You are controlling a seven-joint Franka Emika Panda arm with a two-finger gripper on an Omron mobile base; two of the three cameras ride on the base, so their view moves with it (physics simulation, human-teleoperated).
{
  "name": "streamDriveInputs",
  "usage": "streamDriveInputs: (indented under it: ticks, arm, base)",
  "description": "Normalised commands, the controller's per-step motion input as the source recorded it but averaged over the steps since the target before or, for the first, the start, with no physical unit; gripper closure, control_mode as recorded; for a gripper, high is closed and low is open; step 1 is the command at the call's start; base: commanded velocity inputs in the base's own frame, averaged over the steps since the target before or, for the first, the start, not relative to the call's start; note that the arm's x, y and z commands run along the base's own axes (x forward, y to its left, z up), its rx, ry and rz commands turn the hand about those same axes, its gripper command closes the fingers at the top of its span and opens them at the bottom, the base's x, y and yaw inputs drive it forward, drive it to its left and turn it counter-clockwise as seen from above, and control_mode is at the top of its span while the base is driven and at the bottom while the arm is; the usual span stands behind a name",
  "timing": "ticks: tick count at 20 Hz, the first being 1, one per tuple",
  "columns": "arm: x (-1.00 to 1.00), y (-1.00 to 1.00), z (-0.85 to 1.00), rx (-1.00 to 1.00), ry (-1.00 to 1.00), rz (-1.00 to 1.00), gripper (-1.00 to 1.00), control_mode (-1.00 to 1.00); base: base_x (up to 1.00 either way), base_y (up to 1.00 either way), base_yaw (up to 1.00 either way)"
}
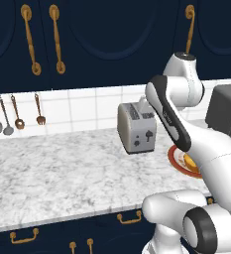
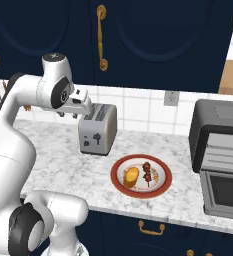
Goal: Pick up the kebab skewer and baguette bread, and place them inside the toaster oven. Close the toaster oven door and start by setting the timer.
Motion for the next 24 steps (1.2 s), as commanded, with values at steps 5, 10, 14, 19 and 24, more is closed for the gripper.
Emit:
streamDriveInputs:
  ticks: [5, 10, 14, 19, 24]
  arm:
    - [0.00, 0.00, 0.00, 0.00, 0.00, 0.00, -1.00, 1.00]
    - [0.00, 0.00, 0.00, 0.00, 0.00, 0.00, -1.00, 1.00]
    - [0.00, 0.00, 0.00, 0.00, 0.00, 0.00, -1.00, 1.00]
    - [0.00, 0.00, 0.00, 0.00, 0.00, 0.00, -1.00, 1.00]
    - [0.00, 0.00, 0.00, 0.00, 0.00, 0.00, -1.00, 1.00]
  base:
    - [0.00, 0.00, 0.00]
    - [-0.19, -0.39, 0.00]
    - [-0.13, -0.84, 0.00]
    - [0.00, -0.73, -0.11]
    - [0.02, -0.57, -0.16]
